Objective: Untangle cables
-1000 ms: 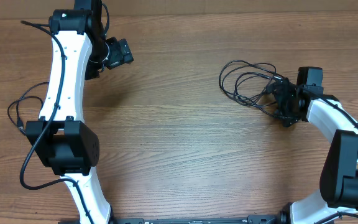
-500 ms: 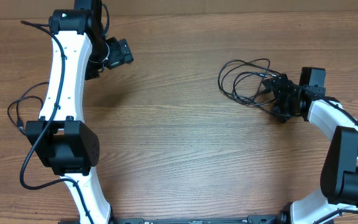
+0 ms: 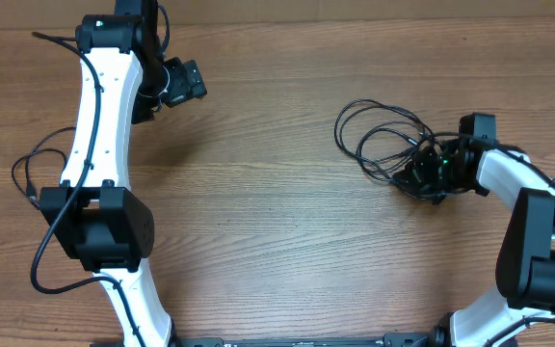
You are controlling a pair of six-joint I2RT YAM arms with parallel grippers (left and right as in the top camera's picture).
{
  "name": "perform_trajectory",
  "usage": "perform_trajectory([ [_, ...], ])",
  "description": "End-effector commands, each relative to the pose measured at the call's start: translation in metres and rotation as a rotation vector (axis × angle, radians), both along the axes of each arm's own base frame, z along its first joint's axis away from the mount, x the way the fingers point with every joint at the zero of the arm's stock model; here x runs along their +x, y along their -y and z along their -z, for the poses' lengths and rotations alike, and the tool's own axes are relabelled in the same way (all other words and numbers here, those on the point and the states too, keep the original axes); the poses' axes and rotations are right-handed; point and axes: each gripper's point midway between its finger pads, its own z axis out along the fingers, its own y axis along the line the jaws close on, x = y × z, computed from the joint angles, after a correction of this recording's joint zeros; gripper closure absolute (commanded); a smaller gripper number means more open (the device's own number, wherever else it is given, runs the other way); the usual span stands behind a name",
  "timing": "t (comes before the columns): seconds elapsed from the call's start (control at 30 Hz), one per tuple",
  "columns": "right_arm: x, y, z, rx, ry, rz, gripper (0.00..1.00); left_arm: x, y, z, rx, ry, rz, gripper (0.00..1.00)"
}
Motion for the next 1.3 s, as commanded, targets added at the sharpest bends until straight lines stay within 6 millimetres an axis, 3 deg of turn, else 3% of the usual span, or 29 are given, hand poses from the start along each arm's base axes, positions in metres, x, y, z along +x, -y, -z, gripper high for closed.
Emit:
perform_trajectory([
  [0.0, 0.018, -0.015, -0.049, 0.068, 0.167, -0.119, 0.95, 0.001, 0.001, 0.003, -0.008, -0.008, -0.005, 0.01],
  [0.27, 0.010, -0.016, -0.085, 0.050, 0.213, -0.141, 0.75, 0.001, 0.001, 0.003, -0.008, -0.008, -0.005, 0.01],
  [0.37, 0.012, -0.012, -0.084, 0.016, 0.221, -0.135, 0.61, 0.001, 0.001, 0.003, -0.008, -0.008, -0.005, 0.00],
  [0.47, 0.015, 0.007, -0.073, -0.107, 0.203, -0.111, 0.47, 0.001, 0.001, 0.003, -0.008, -0.008, -0.005, 0.00],
  [0.6, 0.015, 0.021, -0.065, -0.197, 0.182, -0.092, 0.45, 0.001, 0.001, 0.003, -0.008, -0.008, -0.005, 0.00],
  [0.9, 0.026, 0.025, -0.056, -0.220, 0.237, -0.076, 0.44, 0.001, 0.001, 0.003, -0.008, -0.008, -0.005, 0.00],
  [1.07, 0.032, 0.033, -0.042, -0.254, 0.240, 0.019, 0.43, 0.001, 0.001, 0.003, -0.008, -0.008, -0.005, 0.01],
  [1.27, 0.040, 0.021, -0.033, -0.254, 0.313, 0.025, 0.42, 0.001, 0.001, 0.003, -0.008, -0.008, -0.005, 0.00],
])
